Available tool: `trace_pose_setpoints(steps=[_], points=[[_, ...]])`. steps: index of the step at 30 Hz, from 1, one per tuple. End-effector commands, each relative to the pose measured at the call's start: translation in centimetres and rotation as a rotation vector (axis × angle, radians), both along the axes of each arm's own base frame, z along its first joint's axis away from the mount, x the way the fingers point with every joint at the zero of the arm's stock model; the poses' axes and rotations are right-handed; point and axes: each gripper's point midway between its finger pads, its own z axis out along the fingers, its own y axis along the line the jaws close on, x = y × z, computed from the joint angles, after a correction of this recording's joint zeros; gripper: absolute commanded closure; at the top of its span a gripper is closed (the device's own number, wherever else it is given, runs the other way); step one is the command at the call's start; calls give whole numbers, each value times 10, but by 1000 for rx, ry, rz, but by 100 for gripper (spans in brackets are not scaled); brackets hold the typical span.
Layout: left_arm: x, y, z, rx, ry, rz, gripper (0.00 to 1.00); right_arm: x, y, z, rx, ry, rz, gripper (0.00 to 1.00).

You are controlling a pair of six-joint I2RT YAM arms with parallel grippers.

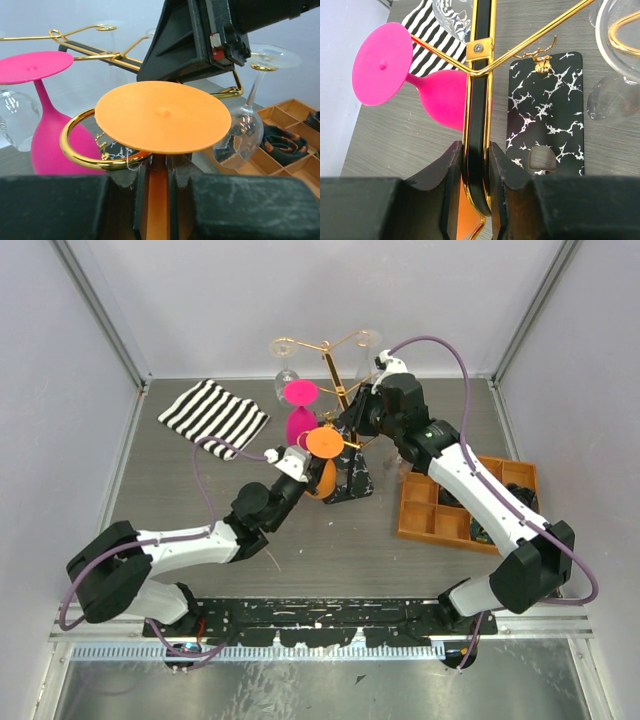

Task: Place the wine glass upside down on the wine glass rack

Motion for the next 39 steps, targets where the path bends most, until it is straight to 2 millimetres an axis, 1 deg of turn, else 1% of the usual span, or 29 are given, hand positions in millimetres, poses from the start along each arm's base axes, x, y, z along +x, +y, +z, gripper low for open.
trace_pose_setpoints(steps=[1, 6, 11, 15, 20, 26, 30, 34, 36, 37, 39], points=[[15, 12, 36, -102, -80, 107, 100, 23, 14, 35, 151, -101, -34, 99], [26, 22, 35, -94, -106, 204, 100, 23, 13, 32, 142, -100, -37, 99], [34, 32, 34, -100, -115, 280, 100, 24, 13, 32, 138, -102, -34, 99], [41, 44, 33, -112, -107, 354, 100, 23, 13, 31, 135, -102, -33, 100], [45, 51, 36, -122, -103, 397, 100, 23, 12, 31, 132, -106, -36, 100], [38, 57, 39, -141, -91, 378, 100, 23, 11, 30, 124, -109, -38, 99], [28, 59, 44, -149, -84, 332, 100, 23, 11, 30, 124, -109, -36, 100], [19, 67, 49, -168, -73, 308, 100, 23, 11, 30, 124, -110, -36, 100], [14, 67, 51, -169, -74, 280, 100, 23, 11, 29, 123, -108, -35, 100], [12, 65, 49, -160, -68, 262, 100, 23, 11, 29, 123, -107, -35, 100], [3, 63, 56, -165, -75, 211, 100, 23, 11, 30, 125, -109, -35, 100]])
